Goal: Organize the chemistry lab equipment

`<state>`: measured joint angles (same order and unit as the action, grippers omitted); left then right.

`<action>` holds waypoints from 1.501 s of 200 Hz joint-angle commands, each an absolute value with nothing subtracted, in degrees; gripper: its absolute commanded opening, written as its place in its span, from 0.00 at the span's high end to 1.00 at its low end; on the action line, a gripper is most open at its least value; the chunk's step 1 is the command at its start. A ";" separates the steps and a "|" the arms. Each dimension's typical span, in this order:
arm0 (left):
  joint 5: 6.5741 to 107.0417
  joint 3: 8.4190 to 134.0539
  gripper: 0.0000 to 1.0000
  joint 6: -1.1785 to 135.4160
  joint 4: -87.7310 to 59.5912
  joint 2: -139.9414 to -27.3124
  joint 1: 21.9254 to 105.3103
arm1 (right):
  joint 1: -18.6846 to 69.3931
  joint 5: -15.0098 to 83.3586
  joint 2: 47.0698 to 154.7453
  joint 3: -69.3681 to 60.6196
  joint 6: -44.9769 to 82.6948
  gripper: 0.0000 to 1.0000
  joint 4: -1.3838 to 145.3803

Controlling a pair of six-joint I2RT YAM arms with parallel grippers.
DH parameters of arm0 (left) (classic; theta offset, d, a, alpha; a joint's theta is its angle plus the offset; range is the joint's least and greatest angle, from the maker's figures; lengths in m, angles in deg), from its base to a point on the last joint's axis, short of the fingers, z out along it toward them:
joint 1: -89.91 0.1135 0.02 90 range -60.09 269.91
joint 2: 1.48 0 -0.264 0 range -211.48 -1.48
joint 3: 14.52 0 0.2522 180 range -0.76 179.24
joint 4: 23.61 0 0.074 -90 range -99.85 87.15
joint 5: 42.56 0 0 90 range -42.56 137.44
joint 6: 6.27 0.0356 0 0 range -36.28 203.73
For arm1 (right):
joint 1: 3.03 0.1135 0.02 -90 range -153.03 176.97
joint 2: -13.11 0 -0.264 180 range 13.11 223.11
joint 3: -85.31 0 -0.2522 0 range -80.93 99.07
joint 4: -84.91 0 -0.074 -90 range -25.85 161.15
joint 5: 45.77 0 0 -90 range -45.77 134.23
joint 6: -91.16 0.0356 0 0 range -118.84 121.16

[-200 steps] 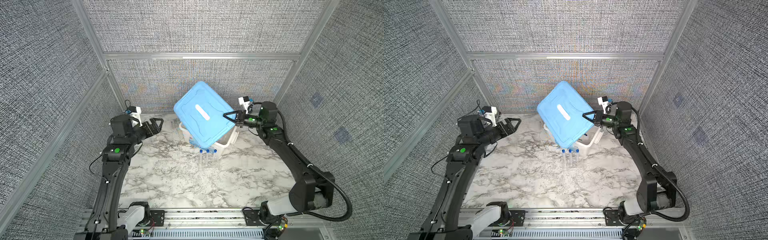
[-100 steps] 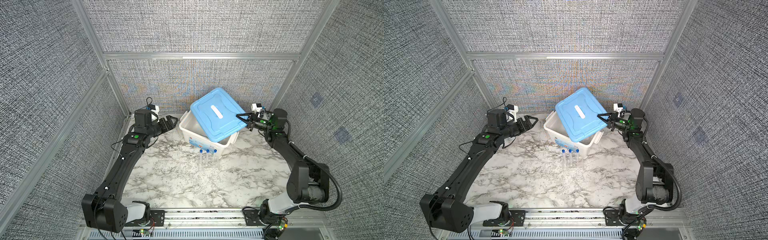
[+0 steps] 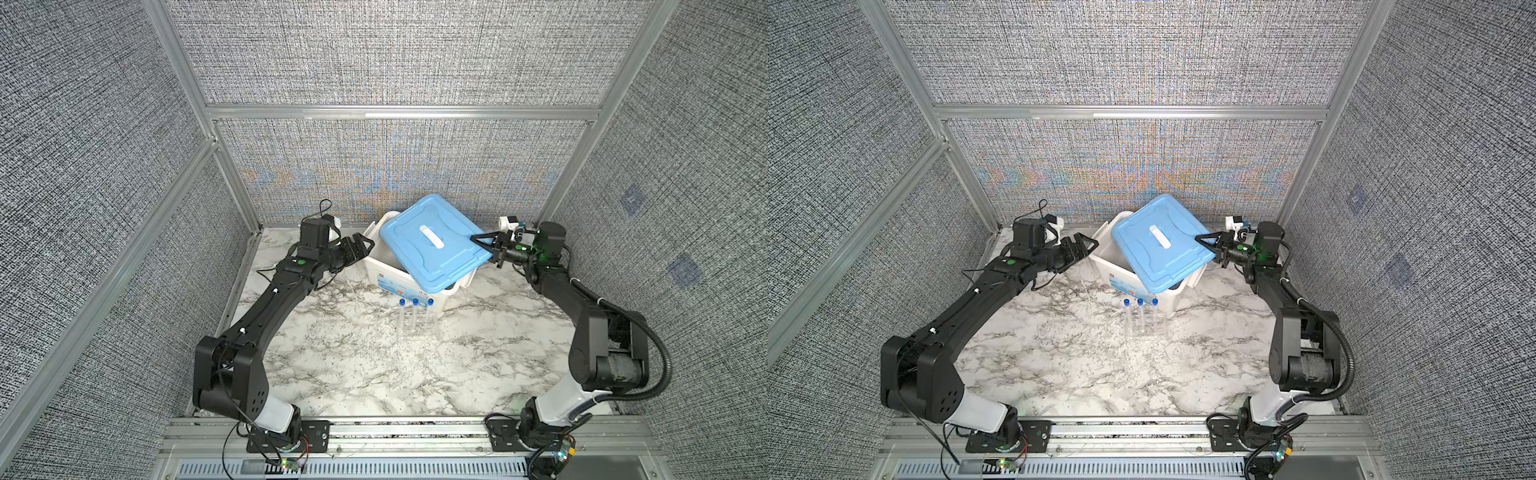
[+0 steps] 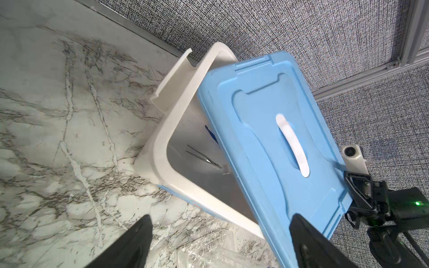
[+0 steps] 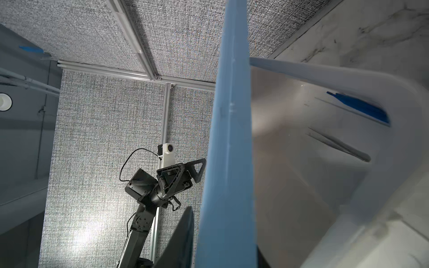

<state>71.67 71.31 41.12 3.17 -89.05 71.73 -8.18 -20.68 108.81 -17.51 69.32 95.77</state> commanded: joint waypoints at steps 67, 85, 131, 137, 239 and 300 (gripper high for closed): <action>72.40 72.87 0.07 39.69 -0.75 -93.34 70.15 | -9.61 -20.76 111.87 -17.85 67.27 0.65 95.54; 72.53 73.30 0.07 39.65 -0.93 -94.03 70.13 | -9.71 -19.11 110.75 -16.08 60.21 0.63 86.37; 71.76 76.32 0.08 40.91 0.16 -96.56 69.59 | -9.74 -12.41 108.63 -10.93 43.88 0.58 64.68; 71.13 76.84 0.08 41.38 0.65 -97.06 69.36 | -9.71 -12.38 108.66 -10.61 43.28 0.58 63.71; 71.66 83.14 0.09 40.78 2.64 -104.44 67.59 | -9.74 -8.48 112.71 -5.28 33.49 0.57 52.05; 72.08 86.16 0.12 39.09 1.11 -108.24 67.24 | -9.73 -10.31 115.30 -3.23 32.43 0.59 51.50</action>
<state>71.56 85.12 40.15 1.37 -106.67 67.21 -9.79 -10.38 114.84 -3.65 34.09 53.00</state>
